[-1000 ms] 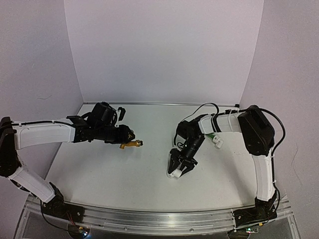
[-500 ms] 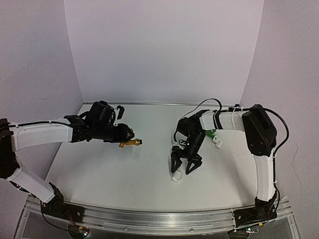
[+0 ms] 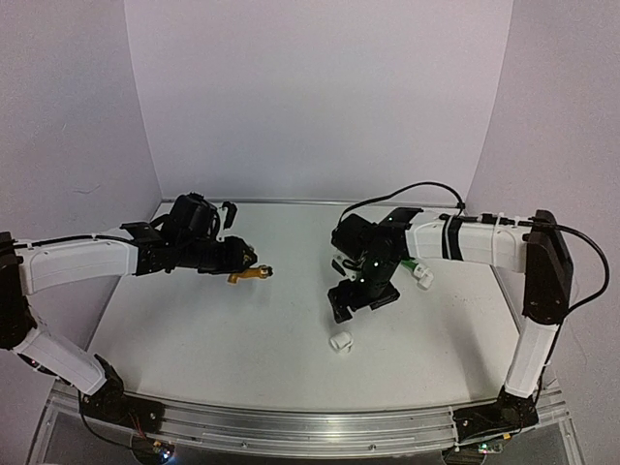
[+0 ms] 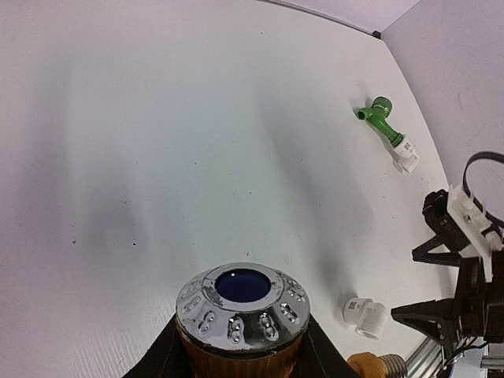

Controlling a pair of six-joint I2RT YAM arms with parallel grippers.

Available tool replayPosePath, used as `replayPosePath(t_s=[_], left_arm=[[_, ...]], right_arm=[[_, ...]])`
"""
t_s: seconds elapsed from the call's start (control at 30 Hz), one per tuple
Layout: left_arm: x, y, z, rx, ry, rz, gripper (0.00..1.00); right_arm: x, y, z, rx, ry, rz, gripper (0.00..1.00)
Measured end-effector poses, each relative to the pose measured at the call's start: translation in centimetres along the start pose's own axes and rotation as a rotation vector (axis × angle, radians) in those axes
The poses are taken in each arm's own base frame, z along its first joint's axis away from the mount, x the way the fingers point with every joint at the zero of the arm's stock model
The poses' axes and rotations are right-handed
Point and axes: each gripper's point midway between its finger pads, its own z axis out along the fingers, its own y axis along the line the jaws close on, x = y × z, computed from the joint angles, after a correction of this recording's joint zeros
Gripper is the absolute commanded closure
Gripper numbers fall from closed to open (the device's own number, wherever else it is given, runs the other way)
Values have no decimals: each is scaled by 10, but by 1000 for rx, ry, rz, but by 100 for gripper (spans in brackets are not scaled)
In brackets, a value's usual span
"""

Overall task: Install the water faucets
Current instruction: Place the adaptor at the center of the board, then pick up the adaptor from the center of the board.

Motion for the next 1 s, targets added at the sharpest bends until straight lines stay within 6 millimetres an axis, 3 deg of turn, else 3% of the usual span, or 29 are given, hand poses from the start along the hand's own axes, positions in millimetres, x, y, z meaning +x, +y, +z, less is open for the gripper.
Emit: replayPosePath(t_s=[0.17, 0.37, 0.53, 1.0], left_arm=[[-2, 3, 0, -3, -2, -6, 100], [-3, 5, 0, 8, 5, -10, 100], [-5, 6, -2, 21, 8, -11, 100], [-18, 14, -20, 70, -13, -33, 100]], right_arm=[[2, 13, -4, 98, -13, 175, 9], [6, 8, -4, 155, -43, 457, 10], [10, 12, 2, 164, -48, 640, 17], [34, 30, 45, 203, 59, 798, 29]])
